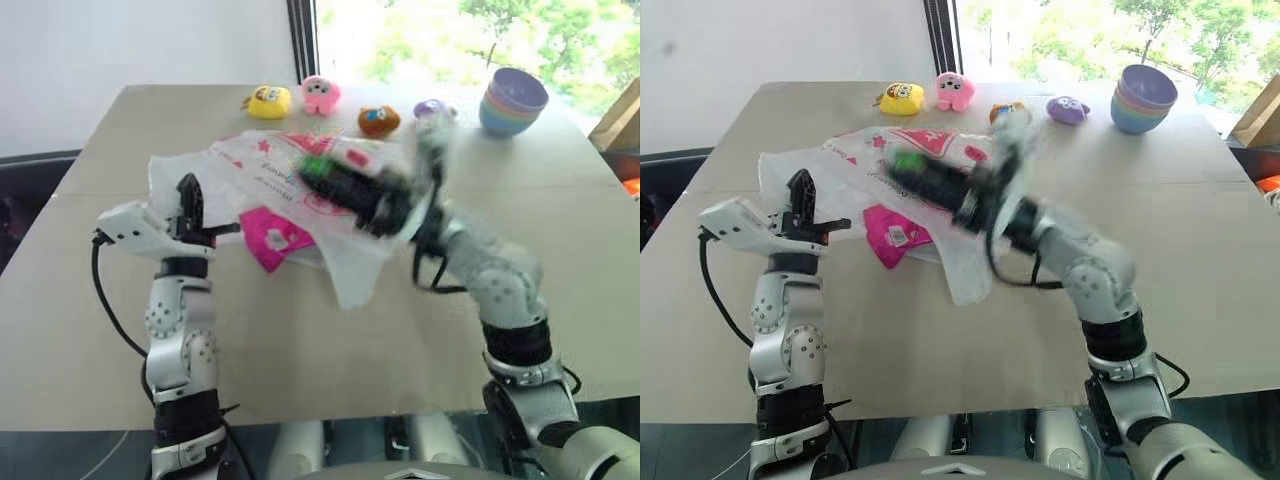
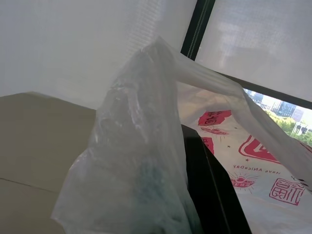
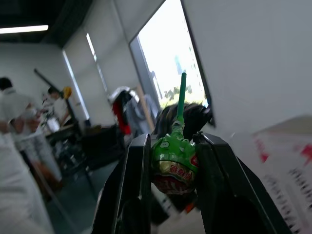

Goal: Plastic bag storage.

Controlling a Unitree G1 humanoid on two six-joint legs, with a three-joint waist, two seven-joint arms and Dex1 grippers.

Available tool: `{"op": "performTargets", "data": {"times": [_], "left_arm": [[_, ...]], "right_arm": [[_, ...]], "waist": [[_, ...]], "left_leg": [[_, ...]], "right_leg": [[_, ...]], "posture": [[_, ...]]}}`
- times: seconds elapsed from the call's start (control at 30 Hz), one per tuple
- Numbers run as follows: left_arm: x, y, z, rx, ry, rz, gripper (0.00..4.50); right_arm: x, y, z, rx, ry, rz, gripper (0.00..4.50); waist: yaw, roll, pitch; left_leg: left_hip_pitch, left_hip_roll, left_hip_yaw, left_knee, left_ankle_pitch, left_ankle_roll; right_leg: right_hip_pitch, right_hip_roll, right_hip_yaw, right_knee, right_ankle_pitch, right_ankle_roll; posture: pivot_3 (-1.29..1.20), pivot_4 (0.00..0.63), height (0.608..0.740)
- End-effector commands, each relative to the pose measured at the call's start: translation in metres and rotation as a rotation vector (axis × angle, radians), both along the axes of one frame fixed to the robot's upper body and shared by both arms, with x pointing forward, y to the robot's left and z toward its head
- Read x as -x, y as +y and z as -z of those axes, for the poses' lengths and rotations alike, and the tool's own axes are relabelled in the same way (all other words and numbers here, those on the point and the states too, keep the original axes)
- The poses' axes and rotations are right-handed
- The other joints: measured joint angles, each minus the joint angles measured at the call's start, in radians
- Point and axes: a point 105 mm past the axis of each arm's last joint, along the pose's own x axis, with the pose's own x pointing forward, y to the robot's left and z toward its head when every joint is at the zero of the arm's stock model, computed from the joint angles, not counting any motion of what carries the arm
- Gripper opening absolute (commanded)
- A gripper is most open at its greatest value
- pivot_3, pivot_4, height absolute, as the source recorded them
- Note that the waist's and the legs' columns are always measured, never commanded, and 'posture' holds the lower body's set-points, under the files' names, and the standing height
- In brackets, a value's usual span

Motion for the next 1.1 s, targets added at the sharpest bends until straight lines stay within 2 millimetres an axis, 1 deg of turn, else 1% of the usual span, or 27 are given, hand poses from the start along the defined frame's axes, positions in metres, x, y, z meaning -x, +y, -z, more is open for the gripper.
{"op": "performTargets", "data": {"times": [0.03,0.1,0.17,0.23,0.27,0.3,0.37,0.4,0.5,0.6,0.67,0.83,0.9,0.97,1.0,1.07,1.1], "left_arm": [[0.004,-0.006,-0.016,-0.031,-0.055,0.016,0.00],[0.006,-0.005,-0.016,-0.036,-0.057,0.013,0.00],[0.008,-0.004,-0.015,-0.038,-0.054,0.007,0.00],[0.009,-0.003,-0.013,-0.037,-0.050,0.003,0.00],[0.009,-0.004,-0.013,-0.037,-0.048,0.004,0.00],[0.009,-0.005,-0.012,-0.036,-0.047,0.005,0.00],[0.009,-0.007,-0.010,-0.032,-0.043,0.009,0.00],[0.009,-0.008,-0.009,-0.030,-0.041,0.012,0.00],[0.006,-0.013,-0.006,-0.025,-0.035,0.029,0.00],[0.003,-0.016,-0.007,-0.027,-0.035,0.046,0.00],[0.001,-0.017,-0.007,-0.028,-0.035,0.055,0.00],[-0.003,-0.023,-0.007,-0.034,-0.032,0.084,0.00],[-0.004,-0.026,-0.007,-0.035,-0.031,0.098,0.00],[-0.004,-0.028,-0.006,-0.034,-0.029,0.105,0.00],[-0.004,-0.029,-0.006,-0.032,-0.028,0.108,0.00],[-0.004,-0.036,-0.005,-0.029,-0.024,0.138,0.00],[-0.004,-0.041,-0.004,-0.030,-0.020,0.159,0.00]], "right_arm": [[-0.004,0.011,0.028,0.161,-0.018,0.001,0.77],[-0.016,0.016,0.039,0.246,-0.056,0.076,0.77],[-0.027,0.017,0.048,0.305,-0.027,0.159,0.77],[-0.051,0.013,0.051,0.304,0.029,0.333,0.77],[-0.067,0.009,0.047,0.263,0.047,0.454,0.77],[-0.084,0.000,0.042,0.210,0.080,0.585,0.77],[-0.109,-0.020,0.038,0.153,0.100,0.799,0.77],[-0.118,-0.032,0.039,0.161,0.079,0.898,0.77],[-0.136,-0.066,0.042,0.183,0.024,1.121,0.77],[-0.147,-0.094,0.041,0.205,-0.050,1.275,0.77],[-0.150,-0.105,0.036,0.189,-0.066,1.333,0.77],[-0.152,-0.128,0.013,0.115,-0.154,1.462,0.77],[-0.154,-0.145,0.011,0.111,-0.181,1.512,0.77],[-0.155,-0.153,0.010,0.112,-0.196,1.533,0.77],[-0.155,-0.155,0.009,0.111,-0.210,1.536,0.77],[-0.152,-0.145,-0.002,0.051,-0.235,1.432,0.77],[-0.148,-0.134,-0.007,0.021,-0.248,1.346,0.77]], "waist": [[-0.001,0.000,0.000],[-0.003,0.000,0.000],[-0.007,0.000,0.000],[-0.010,0.000,0.000],[-0.009,0.000,0.000],[-0.008,0.000,0.000],[-0.005,0.000,0.000],[-0.001,0.000,0.000],[0.004,-0.001,0.000],[-0.001,0.000,0.000],[-0.006,0.000,0.000],[-0.012,0.000,0.000],[-0.010,0.000,0.000],[-0.006,0.000,0.000],[-0.006,0.000,0.000],[-0.007,0.000,0.000],[-0.008,0.000,0.000]], "left_leg": [[0.000,-0.003,0.000,0.000,0.000,0.000],[0.000,-0.003,-0.001,0.000,0.000,0.000],[0.000,-0.003,-0.001,0.000,0.001,-0.001],[0.000,-0.003,-0.001,0.000,0.001,-0.001],[0.000,-0.002,-0.001,0.000,0.001,-0.002],[0.000,-0.002,-0.001,0.000,0.001,-0.002],[0.000,-0.003,-0.001,0.000,0.001,-0.002],[0.000,-0.003,-0.001,0.000,0.001,-0.002],[-0.002,-0.005,-0.002,0.000,0.001,-0.002],[-0.002,-0.004,-0.002,0.000,0.001,-0.002],[-0.002,-0.004,-0.002,-0.001,0.001,-0.002],[0.000,-0.003,-0.001,-0.001,0.002,-0.003],[-0.001,-0.003,-0.001,-0.001,0.002,-0.003],[-0.001,-0.003,-0.001,-0.001,0.002,-0.003],[-0.001,-0.004,-0.001,-0.001,0.002,-0.003],[-0.001,-0.004,-0.001,-0.001,0.002,-0.003],[-0.001,-0.004,-0.001,-0.002,0.002,-0.003]], "right_leg": [[0.000,0.000,0.000,0.001,0.000,0.000],[0.000,0.000,0.000,0.003,0.000,0.000],[-0.002,0.001,0.000,0.004,0.000,0.000],[-0.002,0.001,0.000,0.004,0.000,0.000],[-0.002,0.001,0.000,0.004,0.000,0.000],[-0.002,0.001,0.000,0.004,0.000,0.000],[-0.002,0.000,0.000,0.004,0.000,0.000],[-0.002,0.000,0.000,0.004,0.000,0.000],[-0.002,-0.001,-0.001,0.002,0.000,0.000],[-0.002,-0.001,-0.001,0.002,0.000,0.000],[-0.002,0.000,-0.001,0.002,0.000,0.000],[-0.003,0.001,0.000,0.003,0.000,0.000],[-0.003,0.001,0.000,0.003,0.000,0.000],[-0.003,0.000,0.000,0.002,0.000,0.000],[-0.003,0.000,0.000,0.002,0.000,0.000],[-0.003,0.000,0.000,0.002,0.000,0.000],[-0.003,0.000,0.000,0.002,0.000,0.000]], "posture": [[0.00,0.150,0.740],[0.00,0.150,0.740],[0.00,0.150,0.740],[0.00,0.150,0.740],[0.00,0.150,0.740],[0.00,0.150,0.740],[0.00,0.150,0.740],[0.00,0.150,0.740],[0.00,0.150,0.740],[0.00,0.150,0.740],[0.00,0.150,0.740],[0.00,0.150,0.740],[0.00,0.150,0.740],[0.00,0.150,0.740],[0.00,0.150,0.740],[0.00,0.150,0.740],[0.00,0.150,0.740]]}}
